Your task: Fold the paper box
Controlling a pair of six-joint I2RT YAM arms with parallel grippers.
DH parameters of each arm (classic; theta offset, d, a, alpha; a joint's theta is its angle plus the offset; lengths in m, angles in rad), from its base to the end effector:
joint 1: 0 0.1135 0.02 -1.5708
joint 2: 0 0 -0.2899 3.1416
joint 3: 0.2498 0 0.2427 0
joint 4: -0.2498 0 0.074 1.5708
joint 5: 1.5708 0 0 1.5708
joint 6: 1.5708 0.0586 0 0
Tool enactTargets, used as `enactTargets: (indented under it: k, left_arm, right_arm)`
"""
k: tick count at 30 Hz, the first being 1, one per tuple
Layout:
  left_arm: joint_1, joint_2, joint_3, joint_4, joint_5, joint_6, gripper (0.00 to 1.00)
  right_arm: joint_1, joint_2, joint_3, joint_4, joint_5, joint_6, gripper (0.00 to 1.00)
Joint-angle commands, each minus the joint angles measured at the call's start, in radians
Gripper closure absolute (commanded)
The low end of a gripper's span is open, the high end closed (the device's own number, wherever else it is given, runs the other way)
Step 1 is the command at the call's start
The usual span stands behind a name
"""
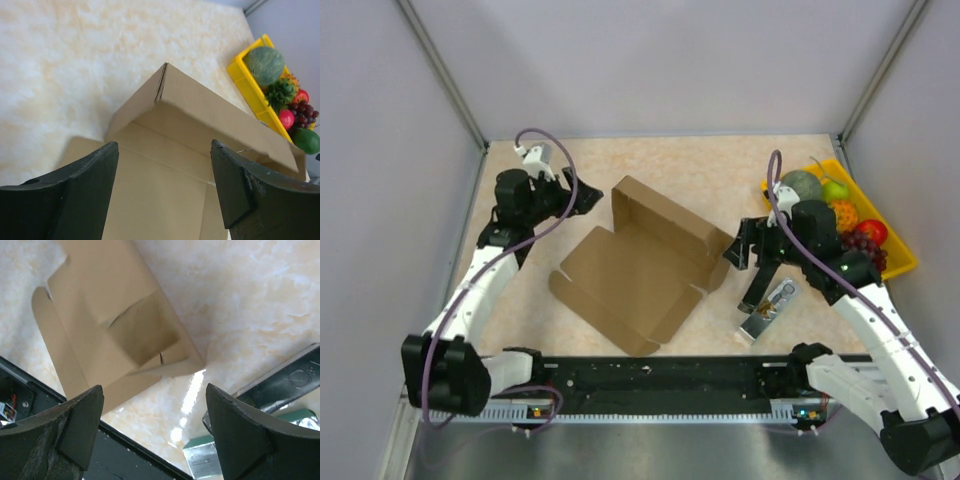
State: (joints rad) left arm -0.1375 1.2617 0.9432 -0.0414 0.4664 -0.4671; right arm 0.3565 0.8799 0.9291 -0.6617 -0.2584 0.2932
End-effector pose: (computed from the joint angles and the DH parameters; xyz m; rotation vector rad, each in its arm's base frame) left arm 0.2858 -0.0662 0.3285 -0.0037 1.9849 -0.8477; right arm 0.1579 0.0748 0.3333 -0.2209 2.2236 0.6442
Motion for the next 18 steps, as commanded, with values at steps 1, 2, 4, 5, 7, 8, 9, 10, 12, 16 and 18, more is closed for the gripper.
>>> enactTargets:
  k: [1,2,4,5,7,8,9,10,12,16,18]
  left_arm:
    - [-0.004,-0.139,0.046,-0.046,-0.109,0.084,0.22]
    - [-0.004,-0.146,0.048,-0.066,-0.095,0.081,0.24]
    - [-0.014,-0.177,0.020,-0.057,-0.055,0.047,0.32]
    - [-0.025,-0.189,-0.001,-0.046,-0.049,0.044,0.34]
    - [-0.101,-0.228,-0.081,-0.012,-0.072,0.067,0.40]
    - [-0.137,-0.235,-0.108,-0.002,-0.084,0.073,0.41]
    - [-0.205,-0.239,-0.141,0.033,-0.090,0.074,0.44]
    - [-0.239,-0.245,-0.209,0.078,-0.091,0.059,0.46]
    - [-0.334,-0.255,-0.280,0.156,-0.106,0.027,0.51]
    - [-0.485,-0.246,-0.408,0.328,-0.198,-0.013,0.58]
    - [-0.578,-0.228,-0.417,0.351,-0.283,0.013,0.58]
  right_arm:
    - [-0.011,-0.033,-0.021,-0.007,0.007,-0.052,0.18]
    - [-0.011,-0.039,-0.024,-0.004,-0.002,-0.051,0.18]
    - [-0.008,-0.047,-0.036,0.005,-0.001,-0.023,0.19]
    - [-0.004,-0.055,-0.042,0.014,-0.002,-0.010,0.21]
    - [0.019,-0.088,-0.087,0.039,0.016,0.044,0.22]
    - [0.035,-0.100,-0.104,0.066,0.037,0.064,0.23]
    - [0.079,-0.114,-0.133,0.079,0.092,0.102,0.23]
    - [0.106,-0.117,-0.145,0.094,0.119,0.119,0.24]
    - [0.209,-0.118,-0.191,0.164,0.221,0.158,0.27]
    - [0.340,-0.079,-0.243,0.227,0.490,0.193,0.29]
    - [0.352,-0.059,-0.274,0.285,0.554,0.222,0.29]
